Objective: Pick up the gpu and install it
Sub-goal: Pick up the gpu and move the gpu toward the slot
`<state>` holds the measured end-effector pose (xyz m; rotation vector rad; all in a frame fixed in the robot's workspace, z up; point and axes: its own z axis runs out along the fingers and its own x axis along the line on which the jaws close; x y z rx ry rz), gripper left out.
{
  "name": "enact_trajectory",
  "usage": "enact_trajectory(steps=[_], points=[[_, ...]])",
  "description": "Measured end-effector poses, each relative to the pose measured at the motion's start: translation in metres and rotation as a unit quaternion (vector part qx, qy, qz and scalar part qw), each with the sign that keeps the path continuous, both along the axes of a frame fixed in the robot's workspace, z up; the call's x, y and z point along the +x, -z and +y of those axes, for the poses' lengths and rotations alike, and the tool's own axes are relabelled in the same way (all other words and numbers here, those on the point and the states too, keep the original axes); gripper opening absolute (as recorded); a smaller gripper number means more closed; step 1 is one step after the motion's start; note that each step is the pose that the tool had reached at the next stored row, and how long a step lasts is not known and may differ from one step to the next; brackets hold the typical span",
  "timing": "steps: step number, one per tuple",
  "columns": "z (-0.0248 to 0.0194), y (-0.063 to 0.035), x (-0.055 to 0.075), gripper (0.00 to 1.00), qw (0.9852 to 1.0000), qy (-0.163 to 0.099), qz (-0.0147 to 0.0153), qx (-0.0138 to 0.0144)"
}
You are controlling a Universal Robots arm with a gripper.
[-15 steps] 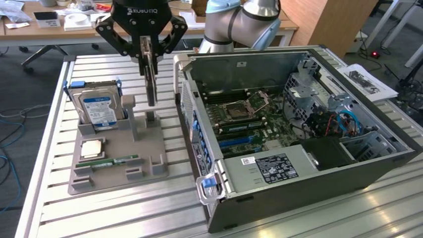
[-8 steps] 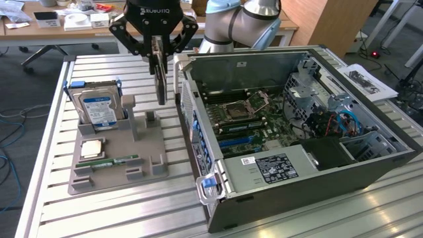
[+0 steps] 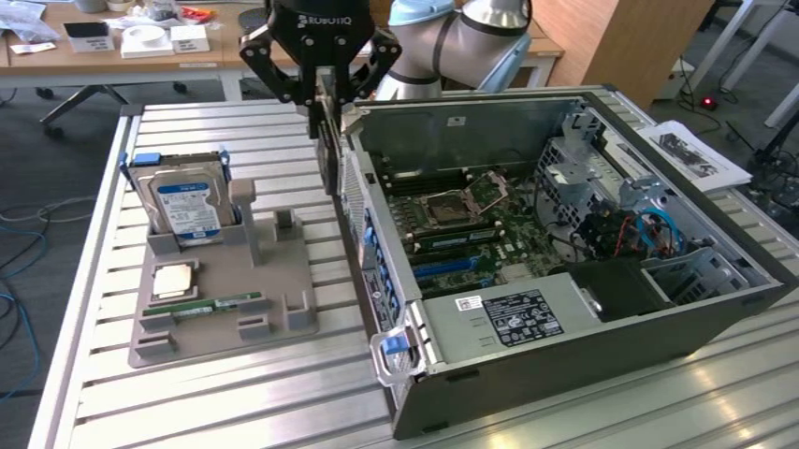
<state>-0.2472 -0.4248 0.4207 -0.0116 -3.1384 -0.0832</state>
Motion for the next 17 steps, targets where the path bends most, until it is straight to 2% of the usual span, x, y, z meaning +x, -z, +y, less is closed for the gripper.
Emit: enact_trajectory(steps=[17], points=[[0.0002,0.0000,0.052,0.27,1.0000,0.000,0.0000,0.0000]])
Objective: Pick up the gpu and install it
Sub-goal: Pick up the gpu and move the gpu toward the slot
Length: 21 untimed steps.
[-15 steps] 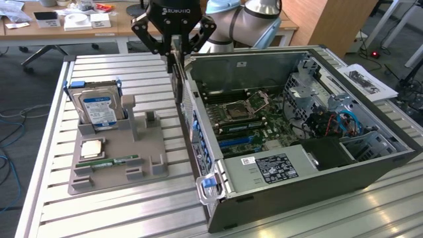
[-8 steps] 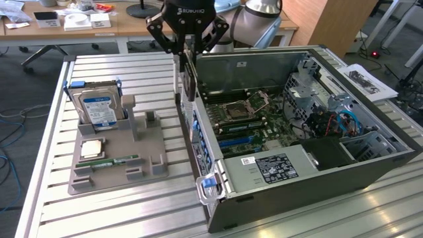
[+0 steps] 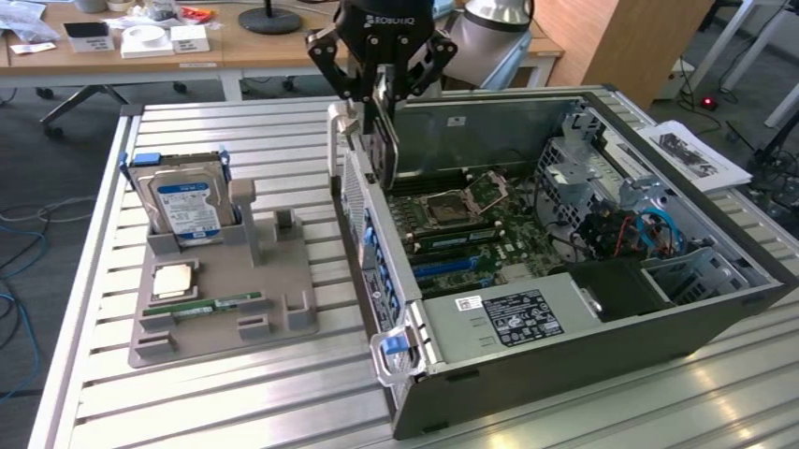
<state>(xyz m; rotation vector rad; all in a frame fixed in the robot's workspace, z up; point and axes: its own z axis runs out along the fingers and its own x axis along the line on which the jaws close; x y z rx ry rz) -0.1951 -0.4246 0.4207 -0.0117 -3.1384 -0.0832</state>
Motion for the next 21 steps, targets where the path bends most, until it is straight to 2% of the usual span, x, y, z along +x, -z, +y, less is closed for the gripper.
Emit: enact_trajectory(steps=[21], points=[[0.0002,0.0000,0.069,0.27,1.0000,0.000,0.0000,0.0000]])
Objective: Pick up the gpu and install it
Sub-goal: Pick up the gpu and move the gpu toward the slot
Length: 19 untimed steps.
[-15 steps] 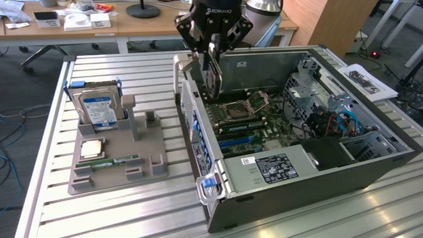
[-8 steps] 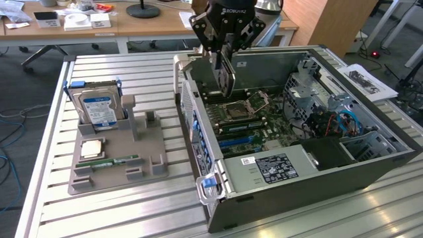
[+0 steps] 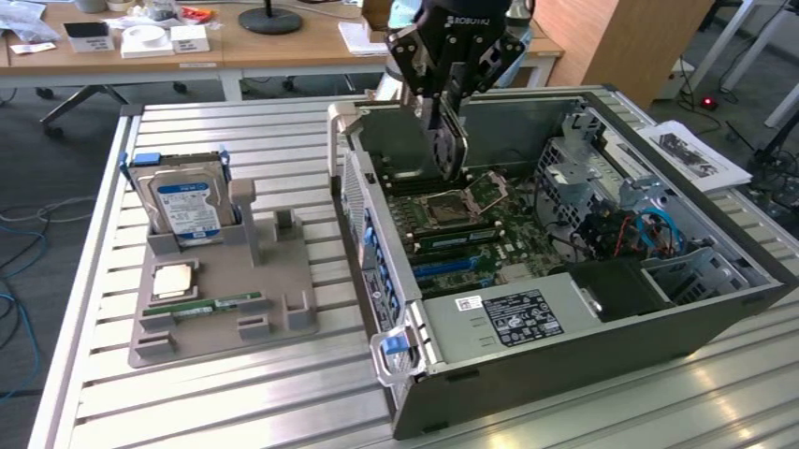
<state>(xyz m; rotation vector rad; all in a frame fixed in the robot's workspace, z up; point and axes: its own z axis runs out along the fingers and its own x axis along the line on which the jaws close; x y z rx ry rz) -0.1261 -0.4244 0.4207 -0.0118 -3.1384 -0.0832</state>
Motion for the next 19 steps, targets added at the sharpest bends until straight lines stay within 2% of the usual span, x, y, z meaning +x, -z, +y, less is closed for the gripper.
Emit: enact_trajectory(steps=[19], points=[[0.0000,0.0000,0.063,0.27,1.0000,0.000,0.0000,0.0000]])
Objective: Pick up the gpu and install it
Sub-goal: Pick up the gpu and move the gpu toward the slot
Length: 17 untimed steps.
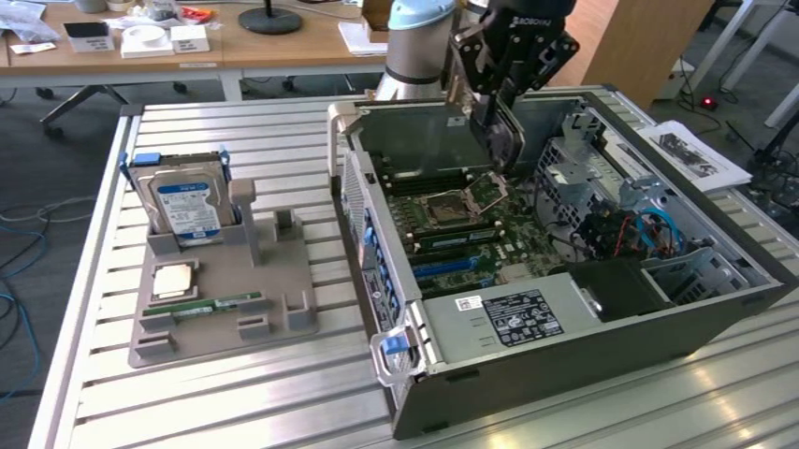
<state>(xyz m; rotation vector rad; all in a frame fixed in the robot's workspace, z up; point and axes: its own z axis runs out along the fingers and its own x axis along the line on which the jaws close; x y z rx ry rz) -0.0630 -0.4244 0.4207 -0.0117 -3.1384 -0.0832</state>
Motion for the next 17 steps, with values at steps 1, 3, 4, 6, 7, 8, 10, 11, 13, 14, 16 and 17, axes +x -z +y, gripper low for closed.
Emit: enact_trajectory(steps=[1,3,4,6,7,8,10,11,13,14,16,17], points=[[0.0000,0.0000,0.004,0.27,1.0000,0.000,0.0000,0.0000],[0.0000,0.0000,0.011,0.27,1.0000,0.000,0.0000,0.0000],[0.0000,0.0000,0.014,0.27,1.0000,0.000,0.0000,0.0000],[0.0000,0.0000,0.021,0.27,1.0000,0.000,0.0000,0.0000],[0.0000,0.0000,0.025,0.27,1.0000,0.000,0.0000,0.0000],[0.0000,0.0000,0.028,0.27,1.0000,0.000,0.0000,0.0000],[0.0000,0.0000,0.035,0.27,1.0000,0.000,0.0000,0.0000],[0.0000,0.0000,0.039,0.27,1.0000,0.000,0.0000,0.0000],[0.0000,0.0000,0.046,0.27,1.0000,0.000,0.0000,0.0000],[0.0000,0.0000,0.049,0.27,1.0000,0.000,0.0000,0.0000],[0.0000,0.0000,0.056,0.27,1.0000,0.000,0.0000,0.0000],[0.0000,0.0000,0.059,0.27,1.0000,0.000,0.0000,0.0000]])
